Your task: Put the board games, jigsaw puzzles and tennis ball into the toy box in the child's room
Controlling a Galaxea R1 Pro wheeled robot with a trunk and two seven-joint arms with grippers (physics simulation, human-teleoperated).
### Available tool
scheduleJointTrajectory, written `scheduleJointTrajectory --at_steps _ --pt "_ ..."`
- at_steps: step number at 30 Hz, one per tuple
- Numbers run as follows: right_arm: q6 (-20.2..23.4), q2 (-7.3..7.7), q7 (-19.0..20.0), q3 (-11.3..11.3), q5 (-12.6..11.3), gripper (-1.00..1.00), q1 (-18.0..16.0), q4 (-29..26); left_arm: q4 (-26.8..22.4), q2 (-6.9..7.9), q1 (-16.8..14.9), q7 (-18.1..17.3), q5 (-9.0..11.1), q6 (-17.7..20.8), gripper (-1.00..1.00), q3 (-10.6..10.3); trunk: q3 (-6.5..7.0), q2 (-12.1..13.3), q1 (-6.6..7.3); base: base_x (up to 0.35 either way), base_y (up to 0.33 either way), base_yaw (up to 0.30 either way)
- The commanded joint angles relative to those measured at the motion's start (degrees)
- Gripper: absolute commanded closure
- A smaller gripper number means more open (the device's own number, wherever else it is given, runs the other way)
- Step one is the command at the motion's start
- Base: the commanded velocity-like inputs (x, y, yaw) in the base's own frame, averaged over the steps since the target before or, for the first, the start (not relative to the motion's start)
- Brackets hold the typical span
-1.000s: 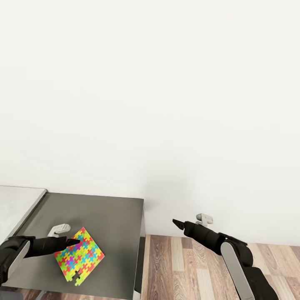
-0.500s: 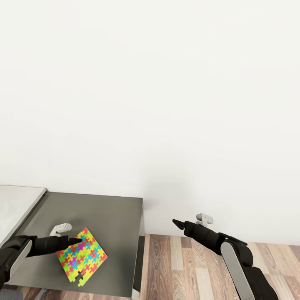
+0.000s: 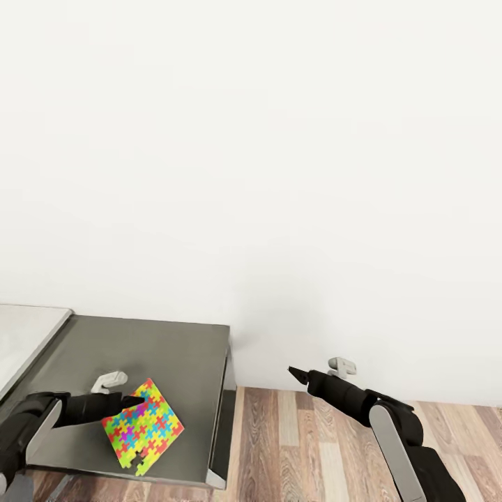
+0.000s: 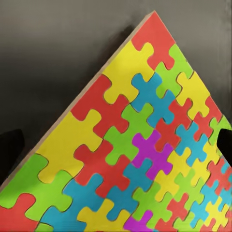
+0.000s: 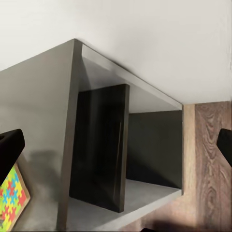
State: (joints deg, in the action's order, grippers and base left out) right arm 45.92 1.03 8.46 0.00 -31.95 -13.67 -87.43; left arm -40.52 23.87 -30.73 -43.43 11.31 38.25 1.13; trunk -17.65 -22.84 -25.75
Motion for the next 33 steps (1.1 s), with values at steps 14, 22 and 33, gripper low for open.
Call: scheduleJointTrajectory --at_steps 14,22,33 --pt "0.2 0.03 0.2 0.0 0.2 -1.00 -0.1 0.0 1.4 -1.11 0.1 0.0 -0.1 0.5 -1.00 0.0 -0.11 -0.1 -0.03 -0.121 -0.129 0.000" --pt "0.2 0.03 0.2 -0.1 0.2 -1.00 -0.1 0.0 1.4 -1.11 0.1 0.0 -0.1 0.5 -1.00 0.0 -0.11 -0.1 -0.03 -0.009 -0.007 0.000" --pt "0.2 0.03 0.2 0.0 0.2 -1.00 -0.1 0.0 1.4 -1.11 0.1 0.0 -0.1 0.5 -1.00 0.0 -0.11 -0.1 -0.03 -0.060 -0.032 0.000"
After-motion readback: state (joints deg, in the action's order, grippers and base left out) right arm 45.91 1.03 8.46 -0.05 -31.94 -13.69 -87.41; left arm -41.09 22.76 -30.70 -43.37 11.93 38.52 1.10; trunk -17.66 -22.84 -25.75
